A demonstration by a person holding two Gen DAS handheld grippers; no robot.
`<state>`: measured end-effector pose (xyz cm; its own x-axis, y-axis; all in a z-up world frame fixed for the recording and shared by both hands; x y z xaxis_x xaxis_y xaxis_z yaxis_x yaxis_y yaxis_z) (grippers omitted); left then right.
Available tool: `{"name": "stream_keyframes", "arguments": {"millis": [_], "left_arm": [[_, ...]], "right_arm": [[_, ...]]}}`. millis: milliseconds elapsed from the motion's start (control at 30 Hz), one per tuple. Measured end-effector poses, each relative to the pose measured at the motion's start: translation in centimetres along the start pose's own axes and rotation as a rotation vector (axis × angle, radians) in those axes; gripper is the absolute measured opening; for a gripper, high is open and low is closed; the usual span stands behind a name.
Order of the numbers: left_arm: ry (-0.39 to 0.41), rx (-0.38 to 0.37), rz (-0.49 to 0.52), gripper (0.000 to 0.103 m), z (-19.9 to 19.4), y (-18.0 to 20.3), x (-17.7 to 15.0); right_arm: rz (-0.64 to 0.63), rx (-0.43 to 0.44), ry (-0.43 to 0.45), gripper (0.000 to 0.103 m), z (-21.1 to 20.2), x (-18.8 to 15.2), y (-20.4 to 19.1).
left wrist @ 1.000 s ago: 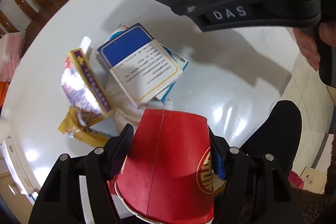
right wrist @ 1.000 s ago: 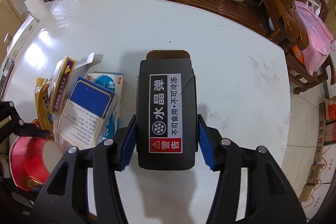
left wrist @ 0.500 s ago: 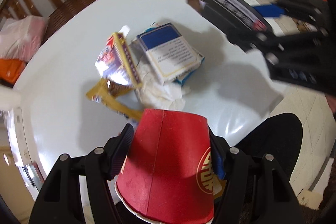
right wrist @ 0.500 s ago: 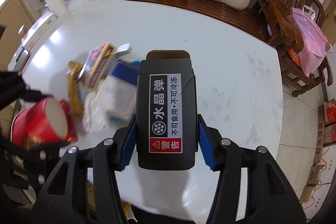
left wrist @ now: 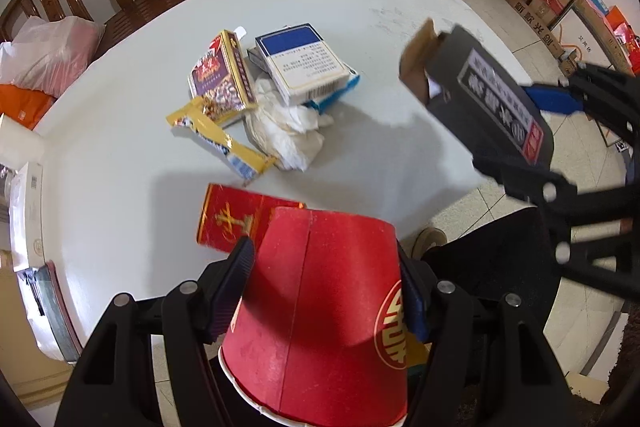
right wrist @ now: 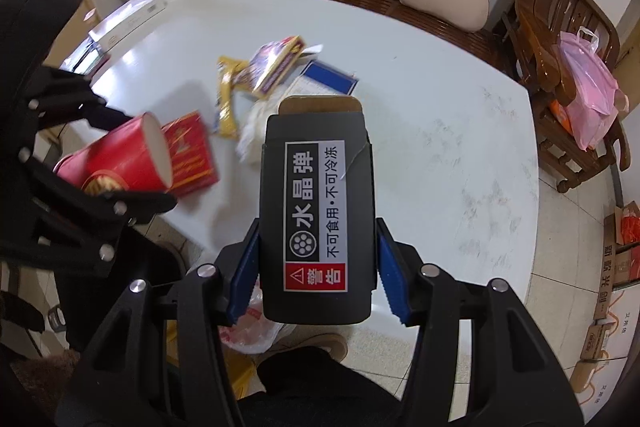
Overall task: Collect trash
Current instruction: 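Lift the red cup and black box and carry both over the white bag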
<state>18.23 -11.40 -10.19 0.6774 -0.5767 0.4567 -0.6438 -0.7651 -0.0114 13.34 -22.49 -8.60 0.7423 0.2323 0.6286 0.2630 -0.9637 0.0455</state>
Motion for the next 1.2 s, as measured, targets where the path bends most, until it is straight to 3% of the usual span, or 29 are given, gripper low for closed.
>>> {"name": "stream_keyframes", "arguments": {"millis": [367,633,767,933,1067,1200], "left_arm": [[0.038,-0.008,-0.036,0.064,-1.2,1.6,-5.7],[0.010,-0.006,-0.056,0.064,0.3,2.3,-11.5],[0.018,0.016,-0.070,0.064,0.7,2.6,-13.7],[0.033,-0.032,-0.097,0.064,1.7,2.8,-15.8],[0.023,-0.087,-0.125,0.064,3.8,2.5,-17.1],[0.003,-0.072,-0.153,0.064,6.7,1.8,-18.2]], "right_arm": [[-0.032,0.039,-0.010,0.053,-2.0,-6.0,-4.2],[-0.047,0.075,-0.035,0.053,-1.7,-10.1,-7.3],[-0.049,0.102,-0.059,0.053,-0.9,-12.0,-9.0],[-0.044,0.105,-0.074,0.053,0.9,-13.8,-10.3],[-0.005,0.095,-0.088,0.053,3.3,-15.2,-10.4],[0.027,0.069,-0.102,0.053,6.3,-16.8,-10.4]]}}
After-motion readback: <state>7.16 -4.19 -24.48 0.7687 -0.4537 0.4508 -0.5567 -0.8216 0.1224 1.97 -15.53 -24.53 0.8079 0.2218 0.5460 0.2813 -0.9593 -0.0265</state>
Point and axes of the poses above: each gripper's, at about its wrist camera, not at the fingertips, and z roughly the way its jaws point, y to its right, x to its top, the point moved 4 cm from there along z, roughly the way its jaws point, and after that the axes turned 13 degrees about y, right-handed, at the moved point
